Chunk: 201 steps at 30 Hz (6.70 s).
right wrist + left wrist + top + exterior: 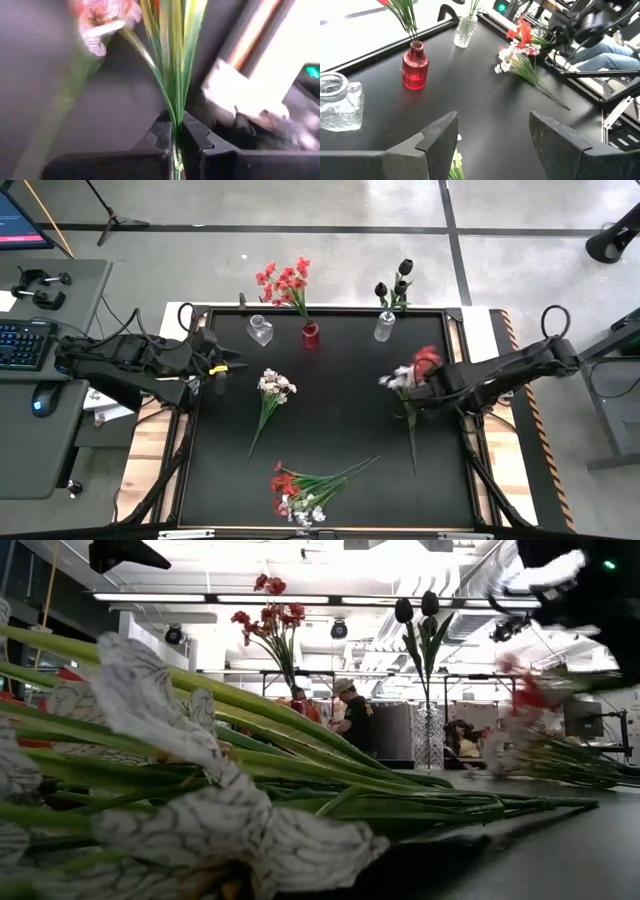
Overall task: Sort flowers into vase by color
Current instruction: Put the top red flowers into the red flower vase, then put the red flowers into the red flower vase
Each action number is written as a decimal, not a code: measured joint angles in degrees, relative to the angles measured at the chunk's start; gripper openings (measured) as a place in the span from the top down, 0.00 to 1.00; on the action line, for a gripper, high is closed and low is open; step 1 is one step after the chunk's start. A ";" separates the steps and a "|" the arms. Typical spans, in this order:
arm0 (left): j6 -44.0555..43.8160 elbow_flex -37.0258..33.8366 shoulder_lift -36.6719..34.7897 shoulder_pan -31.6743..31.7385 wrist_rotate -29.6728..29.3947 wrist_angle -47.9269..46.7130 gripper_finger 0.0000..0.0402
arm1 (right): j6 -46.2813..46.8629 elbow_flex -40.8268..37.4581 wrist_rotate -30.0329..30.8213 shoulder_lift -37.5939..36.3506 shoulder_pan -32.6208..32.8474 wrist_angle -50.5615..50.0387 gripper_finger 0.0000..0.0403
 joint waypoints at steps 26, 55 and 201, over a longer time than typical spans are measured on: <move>-1.35 0.00 -0.02 -0.11 0.04 0.08 0.42 | -53.65 8.68 5.09 5.29 -6.33 91.60 1.00; -5.02 0.00 0.03 -0.13 1.15 4.41 0.42 | -69.18 16.51 -5.97 37.64 -34.91 140.08 1.00; 6.57 0.00 8.98 -0.11 9.16 1.09 0.42 | -67.15 24.14 -7.84 49.86 7.36 73.50 0.69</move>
